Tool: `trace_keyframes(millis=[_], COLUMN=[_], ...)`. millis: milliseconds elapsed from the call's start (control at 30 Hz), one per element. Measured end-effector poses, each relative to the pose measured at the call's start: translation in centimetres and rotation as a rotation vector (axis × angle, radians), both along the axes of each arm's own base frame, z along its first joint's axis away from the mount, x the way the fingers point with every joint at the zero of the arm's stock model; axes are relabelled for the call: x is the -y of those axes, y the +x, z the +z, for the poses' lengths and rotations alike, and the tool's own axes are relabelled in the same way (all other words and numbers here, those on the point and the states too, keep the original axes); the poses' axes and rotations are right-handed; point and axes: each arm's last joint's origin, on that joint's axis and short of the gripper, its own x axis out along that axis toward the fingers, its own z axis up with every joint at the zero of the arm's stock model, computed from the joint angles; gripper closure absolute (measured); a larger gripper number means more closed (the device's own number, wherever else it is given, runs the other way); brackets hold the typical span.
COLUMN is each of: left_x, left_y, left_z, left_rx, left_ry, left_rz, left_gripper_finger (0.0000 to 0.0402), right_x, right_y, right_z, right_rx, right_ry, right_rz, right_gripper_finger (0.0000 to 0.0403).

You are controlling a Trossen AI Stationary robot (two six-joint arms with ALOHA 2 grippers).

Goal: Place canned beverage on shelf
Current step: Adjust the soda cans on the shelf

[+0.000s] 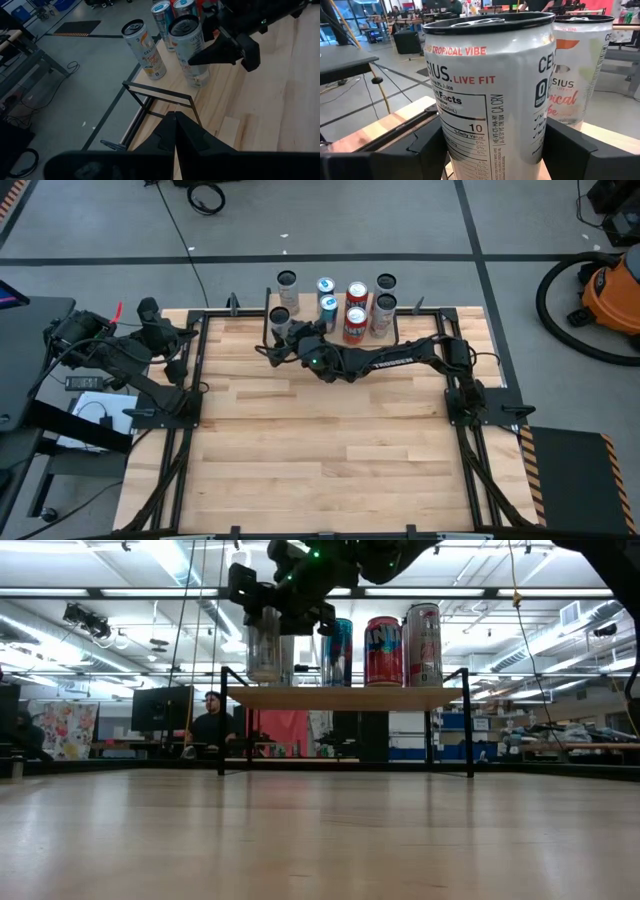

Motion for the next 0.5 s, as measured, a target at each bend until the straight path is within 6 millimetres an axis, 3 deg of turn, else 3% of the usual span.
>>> trace_keyframes(millis=[267, 500], left_x=[0.0, 0.0], left_y=[0.0, 0.0], left_z=[0.0, 0.0], left_rx=[0.001, 0.002], left_ry=[-0.002, -0.002], left_rz=[0.001, 0.002], left_gripper_finger=[0.0395, 0.0395], right_x=[1.4, 1.4], right_y=[-0.2, -0.1], right_z=[0.0, 0.0], right_rx=[0.052, 0.079], right_ry=[0.037, 0.071], right_rz=[-0.036, 0.001], right_gripper_finger=[0.0123, 0.0121])
